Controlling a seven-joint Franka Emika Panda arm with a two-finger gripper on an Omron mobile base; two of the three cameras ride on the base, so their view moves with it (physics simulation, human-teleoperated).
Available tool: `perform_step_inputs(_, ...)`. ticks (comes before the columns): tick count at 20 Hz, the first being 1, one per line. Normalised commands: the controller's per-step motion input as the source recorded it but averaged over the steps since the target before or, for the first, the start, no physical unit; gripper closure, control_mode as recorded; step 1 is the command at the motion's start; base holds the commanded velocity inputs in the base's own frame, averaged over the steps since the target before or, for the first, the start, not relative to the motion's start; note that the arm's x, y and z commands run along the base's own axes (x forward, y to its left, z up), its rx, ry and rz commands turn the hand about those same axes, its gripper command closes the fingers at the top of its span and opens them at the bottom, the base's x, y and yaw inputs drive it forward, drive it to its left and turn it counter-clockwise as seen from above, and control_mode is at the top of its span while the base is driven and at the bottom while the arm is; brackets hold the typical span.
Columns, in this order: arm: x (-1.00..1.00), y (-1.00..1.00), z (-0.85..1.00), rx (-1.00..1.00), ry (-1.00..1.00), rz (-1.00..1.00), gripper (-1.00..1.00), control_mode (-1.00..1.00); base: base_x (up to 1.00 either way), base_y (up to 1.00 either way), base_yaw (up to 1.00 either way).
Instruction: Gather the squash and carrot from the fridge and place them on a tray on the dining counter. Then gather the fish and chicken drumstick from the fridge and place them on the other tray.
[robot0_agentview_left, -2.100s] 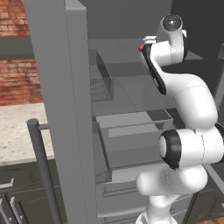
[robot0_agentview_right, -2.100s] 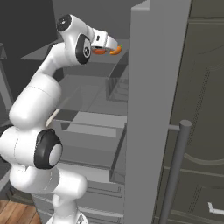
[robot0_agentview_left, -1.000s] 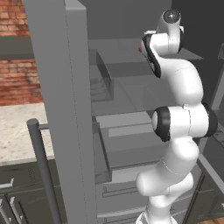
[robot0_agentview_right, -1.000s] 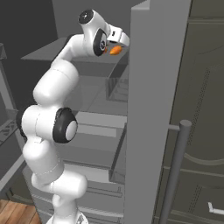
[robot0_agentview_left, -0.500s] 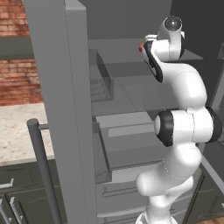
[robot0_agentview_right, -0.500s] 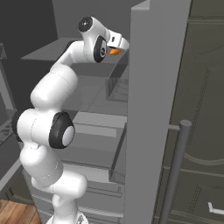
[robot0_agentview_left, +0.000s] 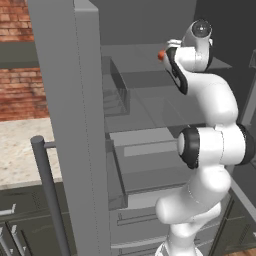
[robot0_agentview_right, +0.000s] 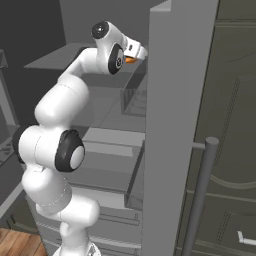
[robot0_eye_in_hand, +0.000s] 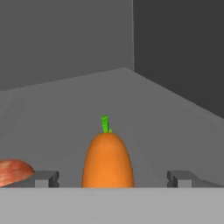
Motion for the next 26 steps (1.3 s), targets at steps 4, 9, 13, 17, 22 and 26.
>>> perform_step_inputs(4, -0.24, 0.00, 0.00, 0.11, -0.01, 0.00, -1.00, -1.00, 0.00, 0.00, 0.00)
perform_step_inputs(9, -0.17, 0.00, 0.00, 0.10, 0.00, 0.00, -1.00, -1.00, 0.00, 0.00, 0.00)
perform_step_inputs(13, 0.04, 0.00, -0.01, 0.05, 0.03, 0.00, -1.00, -1.00, 0.00, 0.00, 0.00)
perform_step_inputs(17, 0.19, 0.00, -0.01, 0.00, 0.06, 0.00, -1.00, -1.00, 0.00, 0.00, 0.00)
perform_step_inputs(22, 0.13, 0.00, -0.01, 0.00, 0.02, 0.00, -1.00, -1.00, 0.00, 0.00, 0.00)
perform_step_inputs(26, -0.07, 0.08, -0.22, -0.02, 0.00, 0.00, 1.00, -1.00, 0.00, 0.00, 0.00)
